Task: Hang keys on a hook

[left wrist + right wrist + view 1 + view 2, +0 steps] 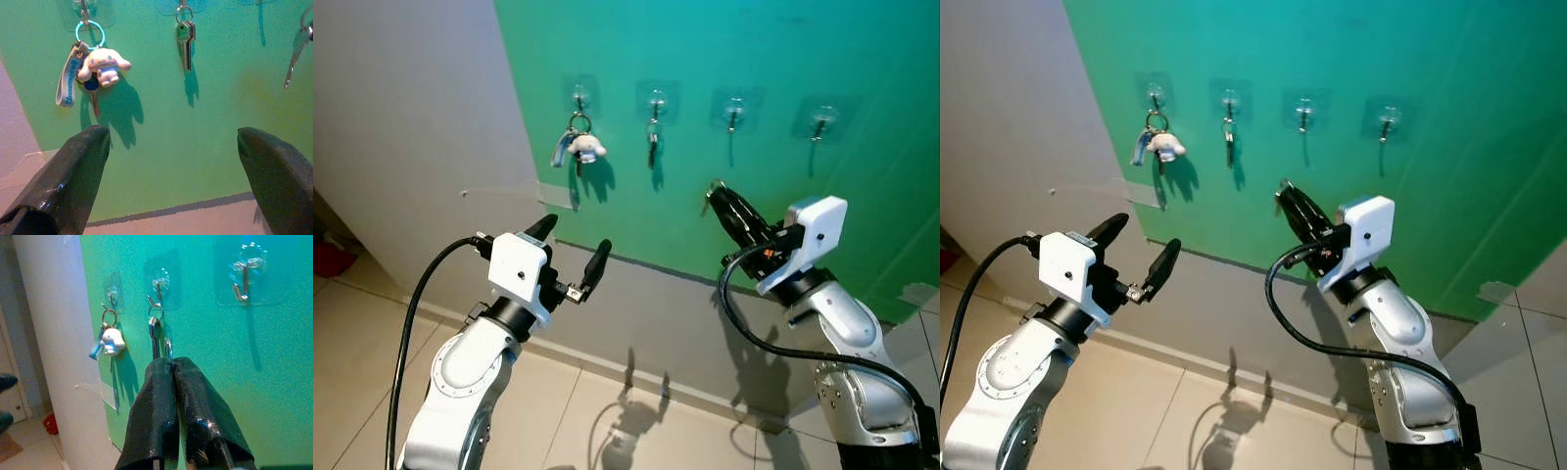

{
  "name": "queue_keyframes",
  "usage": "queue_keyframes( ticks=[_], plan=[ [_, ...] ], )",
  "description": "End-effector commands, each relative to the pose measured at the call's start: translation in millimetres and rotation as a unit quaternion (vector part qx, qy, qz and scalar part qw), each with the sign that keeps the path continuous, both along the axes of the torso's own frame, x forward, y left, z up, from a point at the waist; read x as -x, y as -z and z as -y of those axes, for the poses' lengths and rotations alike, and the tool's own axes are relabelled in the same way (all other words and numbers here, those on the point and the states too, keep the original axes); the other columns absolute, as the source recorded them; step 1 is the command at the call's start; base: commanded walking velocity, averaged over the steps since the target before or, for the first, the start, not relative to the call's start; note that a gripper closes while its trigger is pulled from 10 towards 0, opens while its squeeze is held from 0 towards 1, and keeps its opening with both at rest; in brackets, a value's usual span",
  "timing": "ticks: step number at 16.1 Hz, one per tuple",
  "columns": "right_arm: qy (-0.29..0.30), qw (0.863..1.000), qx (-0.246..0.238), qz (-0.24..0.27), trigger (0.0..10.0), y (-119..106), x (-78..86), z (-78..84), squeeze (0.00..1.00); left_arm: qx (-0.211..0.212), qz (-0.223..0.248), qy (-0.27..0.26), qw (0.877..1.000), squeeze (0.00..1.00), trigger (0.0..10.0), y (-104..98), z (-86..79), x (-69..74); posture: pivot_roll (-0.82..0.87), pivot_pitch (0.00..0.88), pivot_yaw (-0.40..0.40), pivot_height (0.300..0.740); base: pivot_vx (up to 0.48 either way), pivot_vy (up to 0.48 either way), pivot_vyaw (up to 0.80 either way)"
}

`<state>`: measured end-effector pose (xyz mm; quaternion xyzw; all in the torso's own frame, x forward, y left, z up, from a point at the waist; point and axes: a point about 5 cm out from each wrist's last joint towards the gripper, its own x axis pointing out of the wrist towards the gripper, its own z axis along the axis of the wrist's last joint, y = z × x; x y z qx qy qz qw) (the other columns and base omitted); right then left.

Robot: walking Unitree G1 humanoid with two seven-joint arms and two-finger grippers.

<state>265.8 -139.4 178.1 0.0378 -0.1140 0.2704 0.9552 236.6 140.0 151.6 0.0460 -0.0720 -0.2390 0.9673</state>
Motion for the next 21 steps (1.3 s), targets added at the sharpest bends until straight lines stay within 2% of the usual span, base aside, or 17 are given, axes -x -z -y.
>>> queue_keyframes(
  ticks=[1,3,4,11,13,16,18,21],
  plan=[
    [-0.016,1.0,-0.009,0.013,10.0,-10,-1.6,-4.3,0.0,0.004,0.004,0.024,1.0,0.0,10.0,-5,2.4,2.8,0.01,0.0,0.031,0.74,0.0,0.0,0.0],
    [-0.024,0.999,-0.013,0.019,10.0,-14,-4.3,-6.2,0.0,0.014,0.004,0.06,0.998,0.0,10.0,-7,6.6,6.8,0.01,0.0,0.031,0.74,0.0,0.0,0.0],
    [-0.034,0.999,-0.018,0.024,10.0,-19,-6.8,-8.5,0.0,0.024,0.001,0.097,0.995,0.0,10.0,-10,11.9,12.2,0.01,0.0,0.033,0.74,0.0,0.0,0.0],
    [-0.058,0.995,-0.068,0.039,10.0,-39,-18.0,-16.2,0.0,0.045,-0.007,0.16,0.986,0.0,10.0,-16,20.6,21.1,0.02,0.0,0.035,0.74,0.0,0.0,0.0],
    [-0.05,0.994,-0.092,0.03,10.0,-43,-24.6,-14.3,0.0,0.047,-0.01,0.168,0.985,0.0,10.0,-16,21.7,21.6,0.02,0.0,0.037,0.74,0.0,0.0,0.0],
    [-0.038,0.994,-0.1,0.017,10.0,-44,-30.8,-11.2,0.0,0.046,-0.012,0.168,0.985,0.0,10.0,-16,21.0,21.2,0.02,0.0,0.038,0.74,0.0,0.0,0.0],
    [-0.004,0.994,-0.107,-0.009,10.0,-42,-41.3,-6.2,0.0,0.044,-0.014,0.167,0.985,0.0,10.0,-16,20.6,21.0,0.02,0.0,0.039,0.74,0.0,0.0,0.0],
    [-0.007,0.993,-0.115,-0.035,10.0,-38,-44.2,-6.4,0.0,0.043,-0.015,0.164,0.985,0.0,10.0,-15,20.3,20.5,0.02,0.0,0.039,0.74,0.0,0.0,0.0]
  ],
)
